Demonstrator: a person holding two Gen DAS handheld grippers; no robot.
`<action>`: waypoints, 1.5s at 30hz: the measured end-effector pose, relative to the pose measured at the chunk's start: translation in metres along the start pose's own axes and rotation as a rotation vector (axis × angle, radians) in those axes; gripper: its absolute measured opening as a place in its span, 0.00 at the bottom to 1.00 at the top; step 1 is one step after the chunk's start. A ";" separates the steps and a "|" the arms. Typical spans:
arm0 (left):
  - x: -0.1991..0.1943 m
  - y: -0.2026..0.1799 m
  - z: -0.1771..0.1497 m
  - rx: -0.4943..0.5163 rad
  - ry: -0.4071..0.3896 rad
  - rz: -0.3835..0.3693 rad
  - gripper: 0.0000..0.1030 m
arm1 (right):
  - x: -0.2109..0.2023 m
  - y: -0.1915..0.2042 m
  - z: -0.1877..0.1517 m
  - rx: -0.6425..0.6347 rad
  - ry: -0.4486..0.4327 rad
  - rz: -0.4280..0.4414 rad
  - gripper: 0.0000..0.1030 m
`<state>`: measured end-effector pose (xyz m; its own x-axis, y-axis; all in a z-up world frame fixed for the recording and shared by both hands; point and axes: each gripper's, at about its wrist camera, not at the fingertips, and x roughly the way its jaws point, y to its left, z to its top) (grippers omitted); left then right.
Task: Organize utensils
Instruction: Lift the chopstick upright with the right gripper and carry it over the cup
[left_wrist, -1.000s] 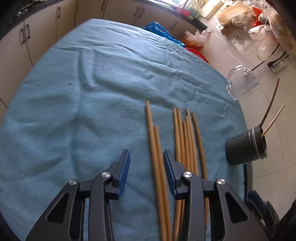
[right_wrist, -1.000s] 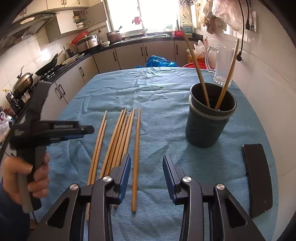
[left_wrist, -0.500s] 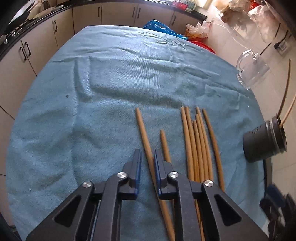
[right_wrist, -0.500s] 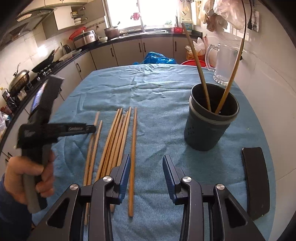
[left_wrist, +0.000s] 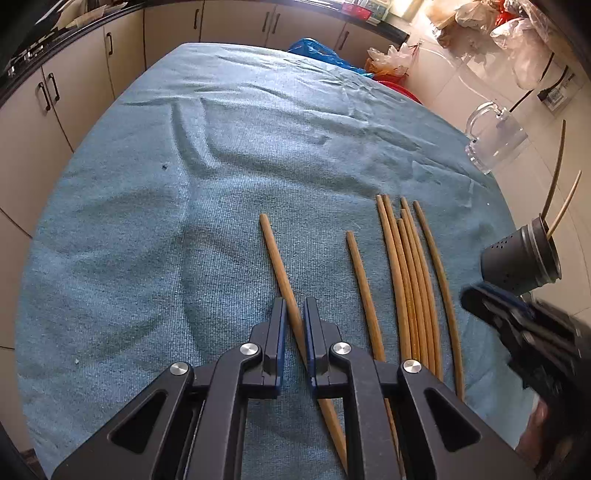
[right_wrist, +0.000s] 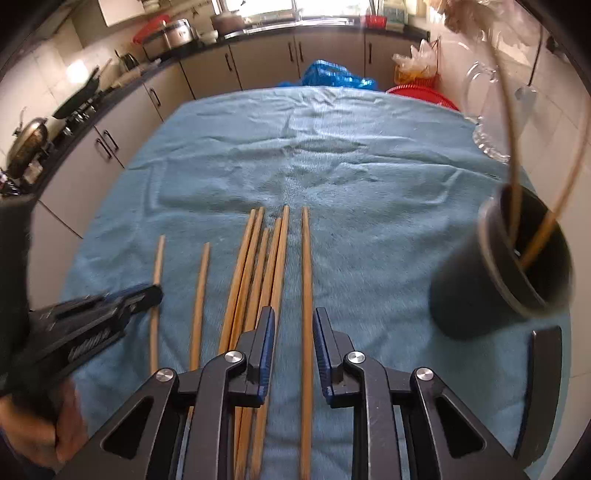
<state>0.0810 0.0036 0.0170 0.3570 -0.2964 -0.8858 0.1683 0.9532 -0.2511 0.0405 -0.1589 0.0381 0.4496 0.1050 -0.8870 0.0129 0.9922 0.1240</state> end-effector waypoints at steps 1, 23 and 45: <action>0.000 0.000 0.000 0.001 -0.001 -0.001 0.10 | 0.007 0.001 0.006 -0.005 0.015 -0.008 0.21; -0.038 -0.018 0.003 -0.001 -0.153 -0.114 0.06 | -0.006 -0.008 0.018 0.032 -0.043 0.077 0.07; -0.168 -0.055 -0.025 0.080 -0.468 -0.135 0.06 | -0.144 -0.036 -0.051 0.120 -0.478 0.193 0.07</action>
<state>-0.0115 0.0025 0.1700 0.6982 -0.4298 -0.5725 0.3053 0.9021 -0.3048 -0.0699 -0.2060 0.1390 0.8106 0.2149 -0.5448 -0.0207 0.9402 0.3401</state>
